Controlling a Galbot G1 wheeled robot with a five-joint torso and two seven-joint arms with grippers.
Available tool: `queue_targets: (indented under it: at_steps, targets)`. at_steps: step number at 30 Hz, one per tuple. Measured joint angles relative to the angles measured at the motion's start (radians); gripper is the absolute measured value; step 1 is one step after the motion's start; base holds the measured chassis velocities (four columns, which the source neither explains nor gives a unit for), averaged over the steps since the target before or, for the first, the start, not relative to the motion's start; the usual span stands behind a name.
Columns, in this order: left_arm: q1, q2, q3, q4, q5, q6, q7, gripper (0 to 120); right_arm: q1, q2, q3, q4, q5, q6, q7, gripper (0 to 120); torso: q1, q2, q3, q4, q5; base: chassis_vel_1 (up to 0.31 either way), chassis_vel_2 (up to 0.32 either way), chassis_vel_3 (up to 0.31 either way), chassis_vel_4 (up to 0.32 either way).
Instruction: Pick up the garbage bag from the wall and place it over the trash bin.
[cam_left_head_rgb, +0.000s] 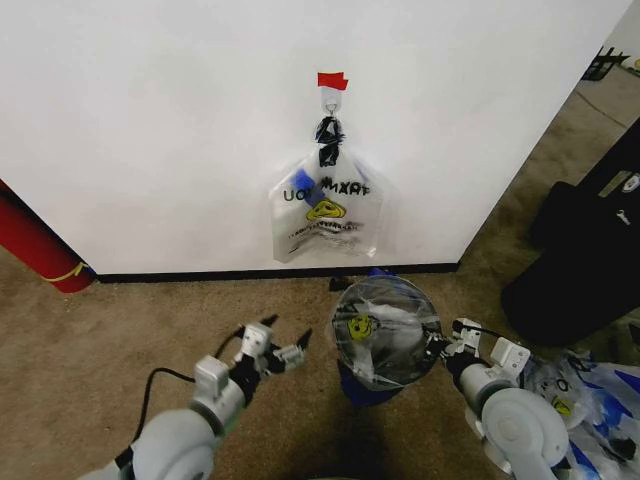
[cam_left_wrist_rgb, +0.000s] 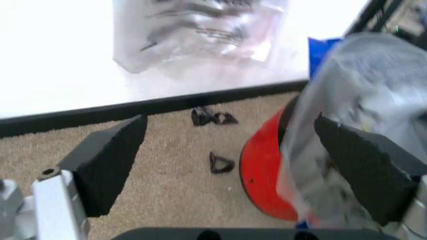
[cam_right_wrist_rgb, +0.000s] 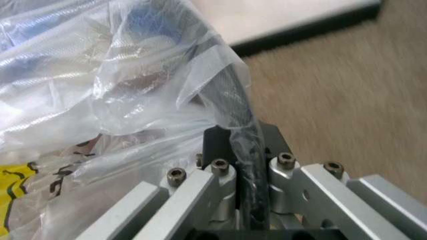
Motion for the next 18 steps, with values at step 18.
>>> queue_targets:
  at_steps: [18]
  targets:
    - [-0.459,-0.043,0.045,0.214,-0.900,0.126,-0.055,100,-0.024,-0.086,0.050,-0.213,-0.073,0.594,-0.576,0,0.000,0.000,0.000,-0.0004,0.0000,0.000,0.000,0.000,0.000]
